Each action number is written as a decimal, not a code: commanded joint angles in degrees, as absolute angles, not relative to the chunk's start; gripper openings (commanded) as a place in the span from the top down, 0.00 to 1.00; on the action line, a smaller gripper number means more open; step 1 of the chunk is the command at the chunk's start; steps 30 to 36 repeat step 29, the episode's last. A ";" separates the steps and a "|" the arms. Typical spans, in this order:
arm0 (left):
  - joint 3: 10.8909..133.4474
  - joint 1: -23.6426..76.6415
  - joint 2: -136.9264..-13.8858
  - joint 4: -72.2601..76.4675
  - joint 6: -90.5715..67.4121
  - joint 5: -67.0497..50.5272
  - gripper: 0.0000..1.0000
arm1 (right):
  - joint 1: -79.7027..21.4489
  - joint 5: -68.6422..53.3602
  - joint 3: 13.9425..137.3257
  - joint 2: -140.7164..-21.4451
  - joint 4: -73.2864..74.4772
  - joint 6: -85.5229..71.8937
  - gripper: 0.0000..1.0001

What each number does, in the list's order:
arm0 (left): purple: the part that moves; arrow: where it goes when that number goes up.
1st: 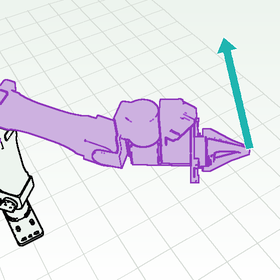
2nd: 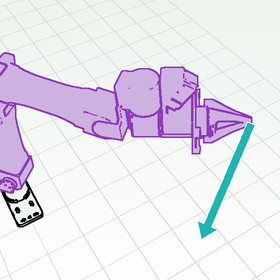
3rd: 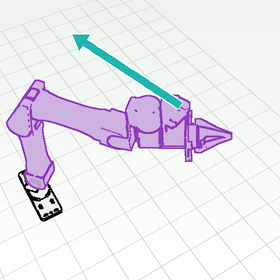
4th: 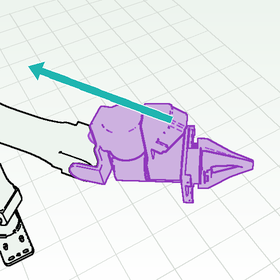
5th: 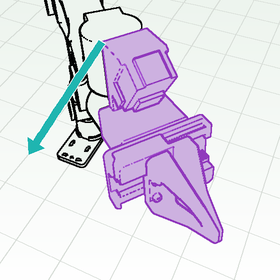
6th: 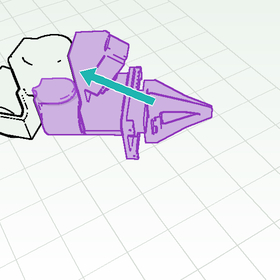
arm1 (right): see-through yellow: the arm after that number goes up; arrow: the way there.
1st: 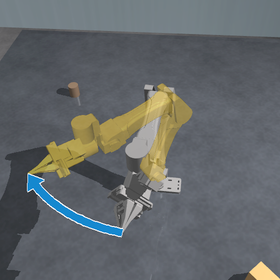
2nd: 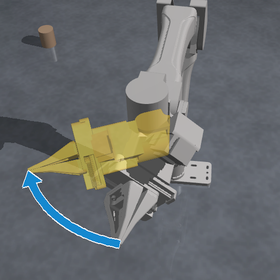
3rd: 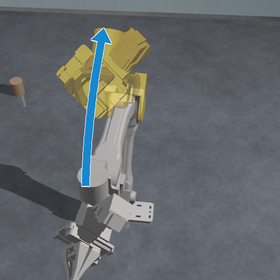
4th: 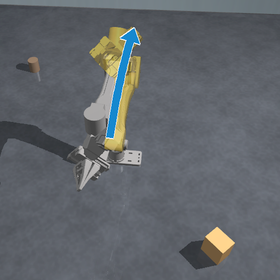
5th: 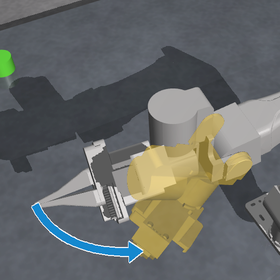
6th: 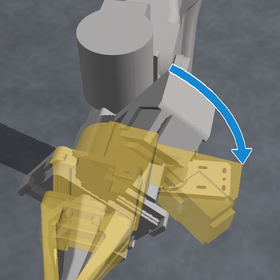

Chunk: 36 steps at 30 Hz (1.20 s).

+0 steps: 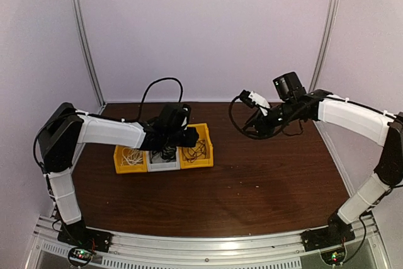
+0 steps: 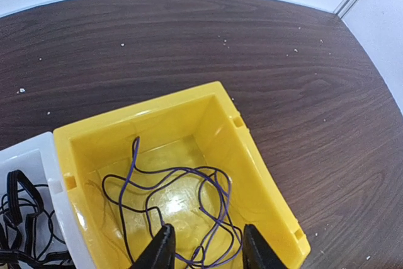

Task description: Untangle the cables

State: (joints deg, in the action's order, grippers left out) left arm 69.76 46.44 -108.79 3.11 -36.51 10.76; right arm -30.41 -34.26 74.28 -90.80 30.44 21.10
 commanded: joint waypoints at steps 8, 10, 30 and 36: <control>71.47 46.22 -97.69 -3.39 -28.12 13.37 0.51 | -17.52 -32.24 64.89 -72.81 28.62 21.89 0.58; 71.43 46.23 -94.81 -4.80 -25.69 14.16 0.50 | -16.45 -31.72 63.97 -70.42 27.38 20.26 0.55; 67.42 40.80 -67.98 -16.72 -18.16 34.33 0.02 | -15.90 -3.55 53.40 -58.39 7.29 4.70 0.14; 67.42 40.80 -67.98 -16.72 -18.16 34.33 0.02 | -15.90 -3.55 53.40 -58.39 7.29 4.70 0.14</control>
